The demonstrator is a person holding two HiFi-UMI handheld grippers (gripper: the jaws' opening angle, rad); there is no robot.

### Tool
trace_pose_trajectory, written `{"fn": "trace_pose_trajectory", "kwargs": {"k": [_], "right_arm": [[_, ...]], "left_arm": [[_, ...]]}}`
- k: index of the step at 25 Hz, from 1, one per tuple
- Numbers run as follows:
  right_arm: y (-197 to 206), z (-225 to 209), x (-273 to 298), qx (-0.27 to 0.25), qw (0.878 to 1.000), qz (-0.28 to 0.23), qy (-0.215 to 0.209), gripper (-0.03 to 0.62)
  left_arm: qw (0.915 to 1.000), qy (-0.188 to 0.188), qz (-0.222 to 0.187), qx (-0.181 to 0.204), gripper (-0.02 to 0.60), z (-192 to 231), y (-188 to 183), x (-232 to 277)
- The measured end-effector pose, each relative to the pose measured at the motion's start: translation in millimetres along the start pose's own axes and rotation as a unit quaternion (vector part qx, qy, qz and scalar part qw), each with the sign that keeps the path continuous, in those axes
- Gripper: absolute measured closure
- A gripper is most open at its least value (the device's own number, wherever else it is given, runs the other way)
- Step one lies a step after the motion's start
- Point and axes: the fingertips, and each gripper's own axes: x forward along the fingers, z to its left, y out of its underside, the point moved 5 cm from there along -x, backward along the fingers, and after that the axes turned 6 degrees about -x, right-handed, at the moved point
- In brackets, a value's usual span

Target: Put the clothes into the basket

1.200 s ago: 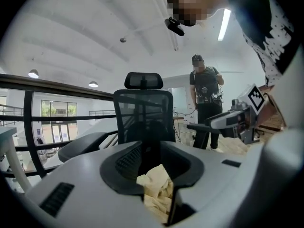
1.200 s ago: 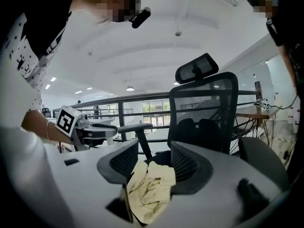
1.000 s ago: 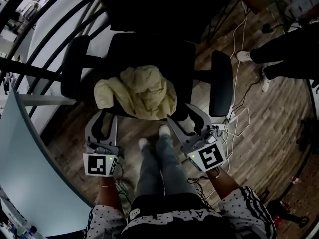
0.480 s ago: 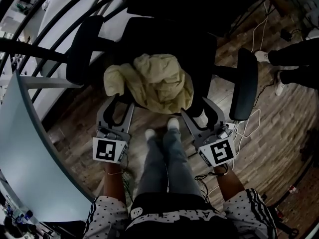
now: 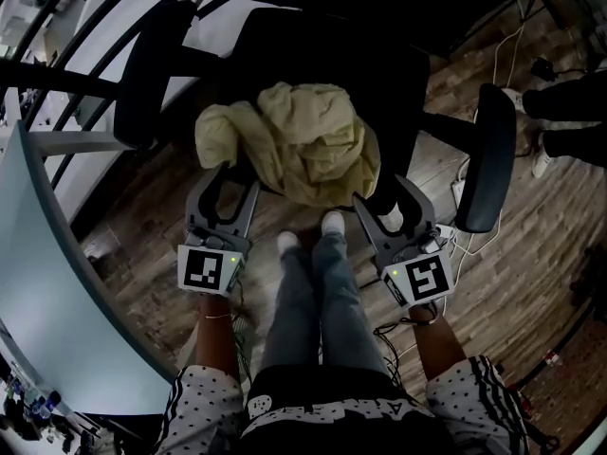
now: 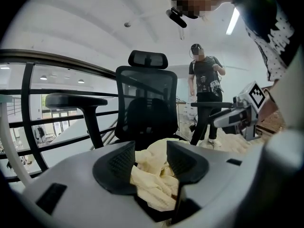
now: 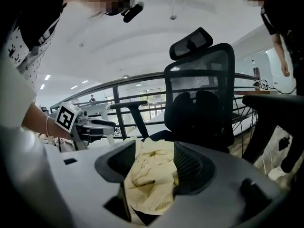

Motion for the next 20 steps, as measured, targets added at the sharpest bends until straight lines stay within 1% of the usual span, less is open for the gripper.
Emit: {"fn": "trace_pose_trajectory", "kwargs": {"k": [3, 6, 14, 20], "right_arm": [[8.0, -2.7, 4.6, 0.001, 1.0, 0.007, 0.001, 0.361], [16.4, -5.9, 8.2, 0.005, 1.0, 0.012, 0.003, 0.361], [39.2, -13.5, 21.0, 0.011, 0.999, 0.03, 0.003, 0.356], [52.4, -18.0, 32.7, 0.0, 0.999, 0.047, -0.001, 0.351]], "left_arm": [[0.9999, 0.002, 0.012, 0.005, 0.383, 2.5, 11.2, 4.9], [0.9999, -0.002, 0.014, -0.006, 0.382, 3.6, 17.7, 10.1], [0.9994, -0.01, 0.032, -0.012, 0.374, 10.0, 41.5, 22.4], [0.9988, -0.012, 0.043, -0.021, 0.368, 14.8, 55.8, 33.2]]}}
